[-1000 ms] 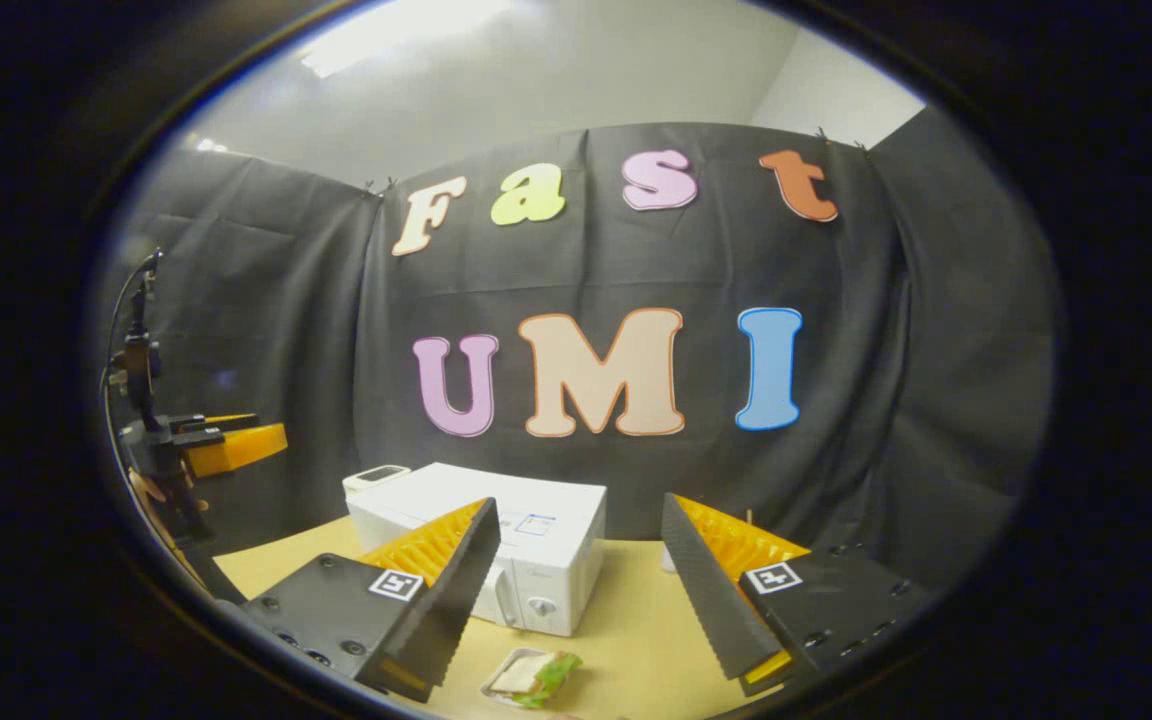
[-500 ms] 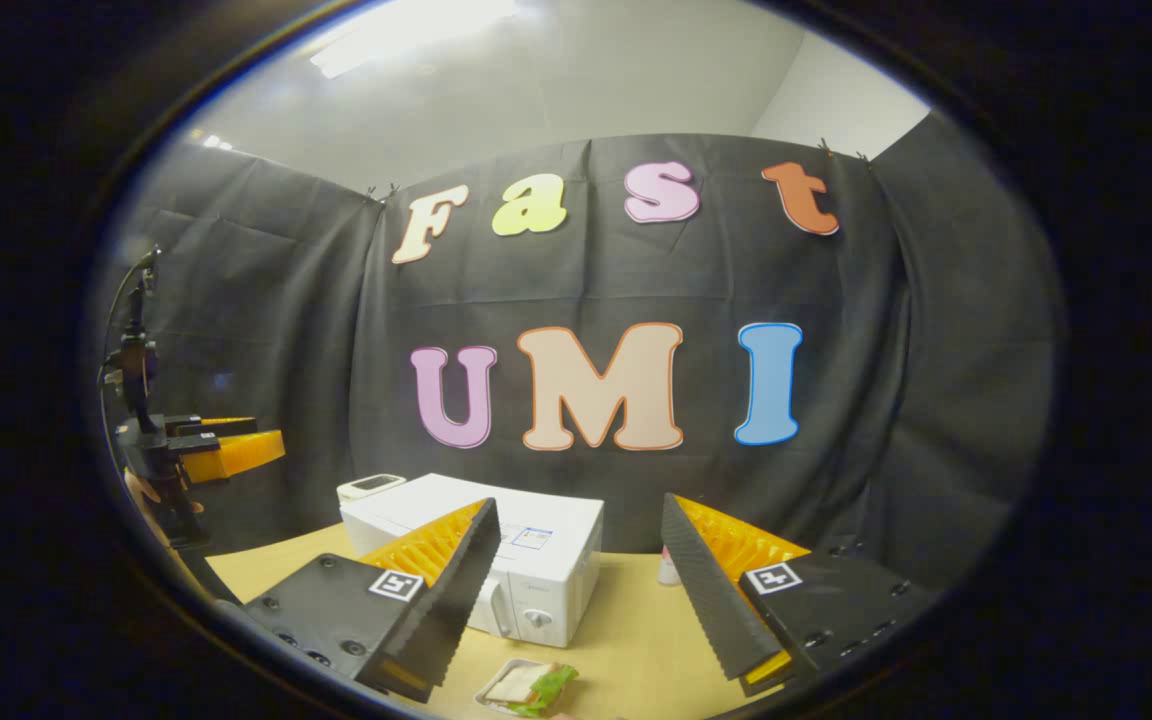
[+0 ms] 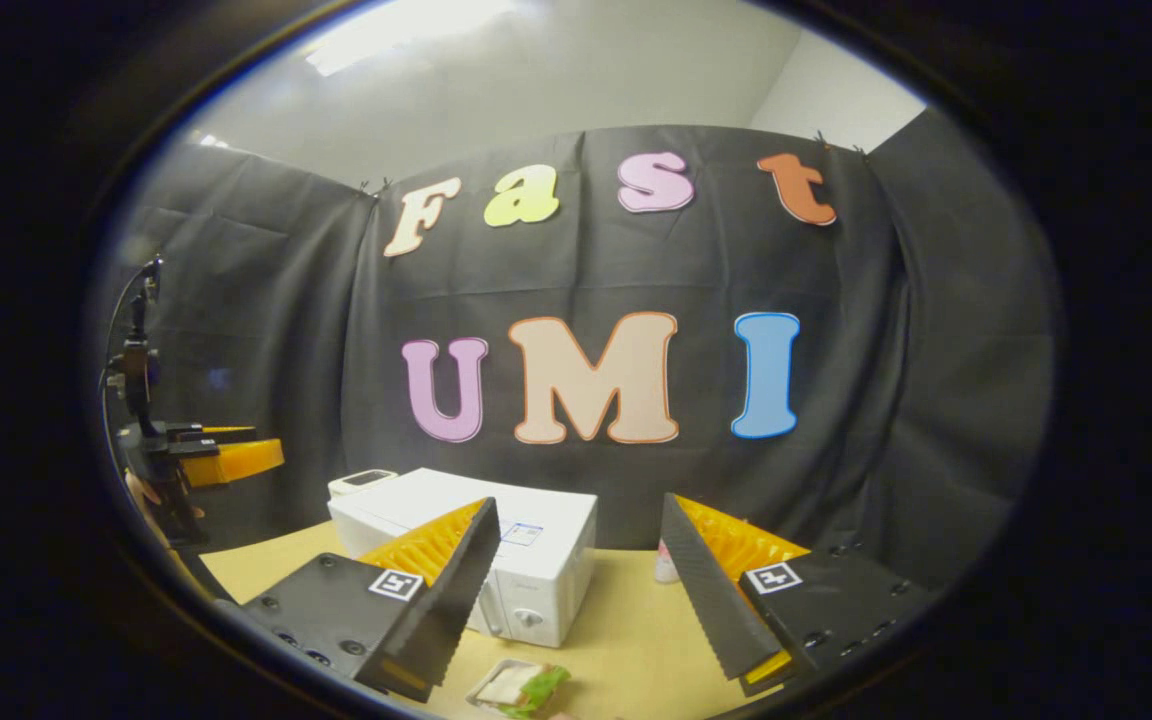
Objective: Open the microwave oven with the left hand, put the food in, and close the microwave oven.
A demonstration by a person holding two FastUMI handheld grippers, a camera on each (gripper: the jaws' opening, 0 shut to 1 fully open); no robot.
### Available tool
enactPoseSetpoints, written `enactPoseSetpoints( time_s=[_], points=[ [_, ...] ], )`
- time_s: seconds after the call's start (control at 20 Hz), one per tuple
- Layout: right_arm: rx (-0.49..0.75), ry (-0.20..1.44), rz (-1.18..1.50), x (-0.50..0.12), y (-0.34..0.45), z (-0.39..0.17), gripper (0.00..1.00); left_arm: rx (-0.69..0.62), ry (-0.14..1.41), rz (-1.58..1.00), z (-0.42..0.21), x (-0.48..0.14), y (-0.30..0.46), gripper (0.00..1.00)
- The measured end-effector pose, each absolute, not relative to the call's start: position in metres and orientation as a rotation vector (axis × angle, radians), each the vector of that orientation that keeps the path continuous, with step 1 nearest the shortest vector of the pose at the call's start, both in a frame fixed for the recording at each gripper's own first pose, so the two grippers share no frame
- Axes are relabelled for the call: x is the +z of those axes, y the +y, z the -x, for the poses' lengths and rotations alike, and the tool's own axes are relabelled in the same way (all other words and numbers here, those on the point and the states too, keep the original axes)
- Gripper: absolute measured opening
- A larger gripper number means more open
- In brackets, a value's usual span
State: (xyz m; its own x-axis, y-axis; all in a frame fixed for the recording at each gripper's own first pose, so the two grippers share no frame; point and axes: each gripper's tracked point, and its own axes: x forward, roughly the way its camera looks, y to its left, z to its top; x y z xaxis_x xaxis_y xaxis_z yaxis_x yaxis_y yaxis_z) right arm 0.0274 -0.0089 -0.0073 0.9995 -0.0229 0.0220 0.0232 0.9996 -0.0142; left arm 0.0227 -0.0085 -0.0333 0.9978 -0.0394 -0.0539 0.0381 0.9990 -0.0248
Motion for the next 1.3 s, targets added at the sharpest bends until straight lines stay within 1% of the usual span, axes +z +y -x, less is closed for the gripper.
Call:
enactPoseSetpoints(
  time_s=[0.05, 0.1, 0.15, 0.45, 0.5, 0.55, 0.6, 0.75, 1.0, 1.05, 1.2, 1.3],
  points=[
    [-0.028, -0.02, 0.015, -0.01, -0.01, -0.029, 0.94, -0.038, 0.056, 0.024, -0.023, -0.04, -0.008, 0.96],
    [-0.034, -0.021, 0.017, -0.011, -0.013, -0.031, 0.94, -0.04, 0.056, 0.023, -0.023, -0.047, -0.009, 0.94],
    [-0.037, -0.023, 0.018, -0.011, -0.014, -0.032, 0.94, -0.044, 0.054, 0.024, -0.022, -0.055, -0.012, 0.96],
    [-0.042, -0.02, 0.009, -0.016, -0.017, -0.04, 0.94, -0.055, 0.043, 0.05, -0.019, -0.111, -0.03, 0.96],
    [-0.043, -0.023, 0.01, -0.015, -0.017, -0.042, 1.0, -0.064, 0.048, 0.053, -0.019, -0.125, -0.038, 0.96],
    [-0.042, -0.026, 0.011, -0.014, -0.017, -0.043, 1.0, -0.068, 0.047, 0.045, -0.02, -0.135, -0.043, 0.96],
    [-0.035, -0.025, 0.01, -0.015, -0.016, -0.044, 0.94, -0.073, 0.044, 0.034, -0.021, -0.147, -0.048, 0.97],
    [-0.028, -0.025, 0.0, -0.017, -0.018, -0.046, 0.94, -0.102, 0.01, 0.021, -0.026, -0.168, -0.063, 0.96],
    [-0.05, -0.011, 0.006, -0.025, -0.031, -0.049, 0.94, -0.122, 0.035, 0.029, -0.037, -0.21, -0.084, 0.97],
    [-0.051, -0.013, 0.003, -0.026, -0.033, -0.049, 1.0, -0.128, 0.05, 0.031, -0.04, -0.22, -0.091, 0.97],
    [-0.059, -0.017, -0.009, -0.028, -0.041, -0.049, 0.95, -0.15, 0.108, 0.021, -0.046, -0.254, -0.113, 0.97],
    [-0.068, -0.017, -0.012, -0.029, -0.048, -0.048, 0.94, -0.156, 0.104, 0.039, -0.052, -0.265, -0.126, 0.97]
  ],
)
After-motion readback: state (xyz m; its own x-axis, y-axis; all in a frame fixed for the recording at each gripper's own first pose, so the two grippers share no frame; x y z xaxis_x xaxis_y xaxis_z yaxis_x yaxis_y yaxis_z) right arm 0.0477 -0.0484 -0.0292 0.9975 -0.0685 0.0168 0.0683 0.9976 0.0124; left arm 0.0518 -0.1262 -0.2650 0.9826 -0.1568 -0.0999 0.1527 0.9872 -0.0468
